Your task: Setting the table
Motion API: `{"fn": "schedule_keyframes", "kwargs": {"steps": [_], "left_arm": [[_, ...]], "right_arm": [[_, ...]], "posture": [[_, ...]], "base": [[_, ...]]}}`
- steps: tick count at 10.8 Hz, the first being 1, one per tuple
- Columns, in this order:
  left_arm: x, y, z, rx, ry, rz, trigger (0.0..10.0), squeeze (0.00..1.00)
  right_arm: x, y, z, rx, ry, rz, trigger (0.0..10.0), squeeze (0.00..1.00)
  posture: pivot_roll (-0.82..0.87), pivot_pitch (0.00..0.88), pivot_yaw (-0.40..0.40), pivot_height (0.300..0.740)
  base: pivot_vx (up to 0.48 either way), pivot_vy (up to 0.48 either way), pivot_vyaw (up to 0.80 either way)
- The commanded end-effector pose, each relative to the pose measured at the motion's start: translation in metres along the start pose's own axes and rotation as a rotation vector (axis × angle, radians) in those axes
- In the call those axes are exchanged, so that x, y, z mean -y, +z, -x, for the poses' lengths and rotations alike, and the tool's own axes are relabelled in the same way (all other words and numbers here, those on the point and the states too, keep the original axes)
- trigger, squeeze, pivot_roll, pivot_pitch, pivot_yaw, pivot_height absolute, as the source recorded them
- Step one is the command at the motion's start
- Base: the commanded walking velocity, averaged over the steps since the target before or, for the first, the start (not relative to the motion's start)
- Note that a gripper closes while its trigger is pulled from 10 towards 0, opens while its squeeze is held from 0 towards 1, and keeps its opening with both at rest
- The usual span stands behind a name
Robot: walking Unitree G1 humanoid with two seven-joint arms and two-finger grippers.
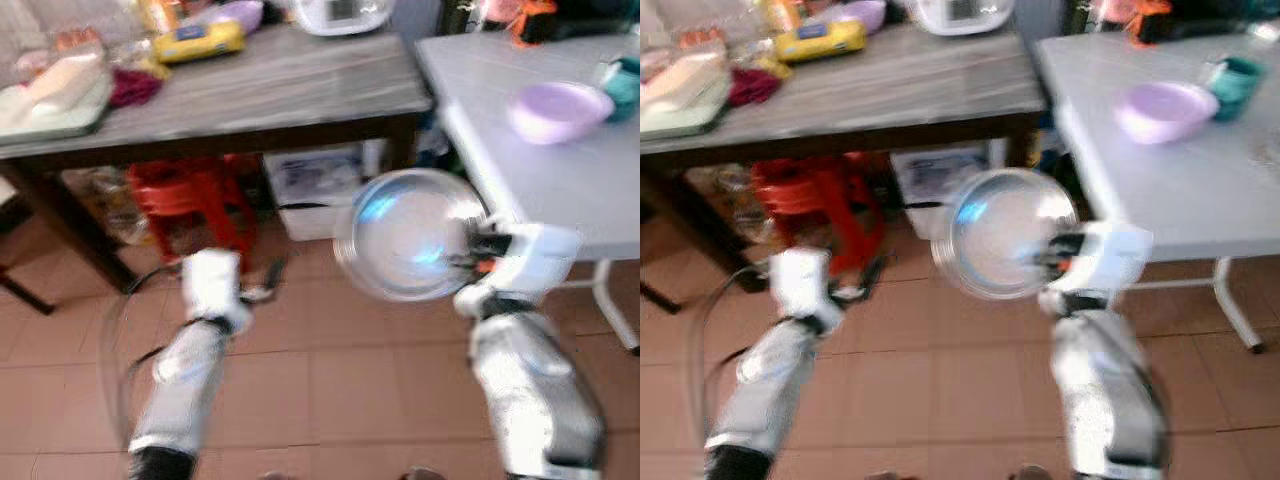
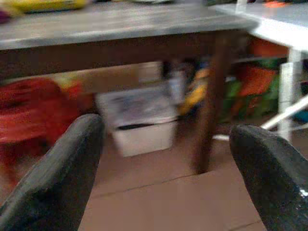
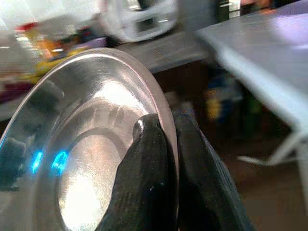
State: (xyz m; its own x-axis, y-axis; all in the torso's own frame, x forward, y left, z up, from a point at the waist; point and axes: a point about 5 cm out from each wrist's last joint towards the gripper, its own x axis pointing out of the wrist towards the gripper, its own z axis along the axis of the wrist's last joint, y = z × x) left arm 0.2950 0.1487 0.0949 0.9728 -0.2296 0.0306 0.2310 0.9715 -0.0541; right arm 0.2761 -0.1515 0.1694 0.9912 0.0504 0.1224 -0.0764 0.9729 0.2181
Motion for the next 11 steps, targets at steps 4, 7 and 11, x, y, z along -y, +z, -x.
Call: {"fn": "schedule_keyframes", "kwargs": {"steps": [4, 7, 11], "left_arm": [[0.008, 0.003, -0.004, 0.013, -0.009, 0.003, 10.0, 0.00], [0.005, 0.009, -0.006, 0.048, 0.043, -0.042, 10.0, 0.00], [-0.003, 0.012, -0.008, 0.067, 0.089, -0.069, 10.0, 0.00]], "right_arm": [[0.009, 0.003, 0.001, 0.019, -0.038, 0.027, 10.0, 0.00], [0.017, 0.000, 0.003, 0.018, -0.075, 0.086, 10.0, 0.00], [0.025, -0.004, 0.005, 0.016, -0.105, 0.115, 10.0, 0.00]], "posture": [[-0.10, 0.114, 0.115, 0.740], [-0.10, 0.106, 0.110, 0.740], [-0.10, 0.097, 0.111, 0.740]], "base": [[0.000, 0.467, 0.00], [0.000, 0.000, 0.00], [0.000, 0.000, 0.00]]}}
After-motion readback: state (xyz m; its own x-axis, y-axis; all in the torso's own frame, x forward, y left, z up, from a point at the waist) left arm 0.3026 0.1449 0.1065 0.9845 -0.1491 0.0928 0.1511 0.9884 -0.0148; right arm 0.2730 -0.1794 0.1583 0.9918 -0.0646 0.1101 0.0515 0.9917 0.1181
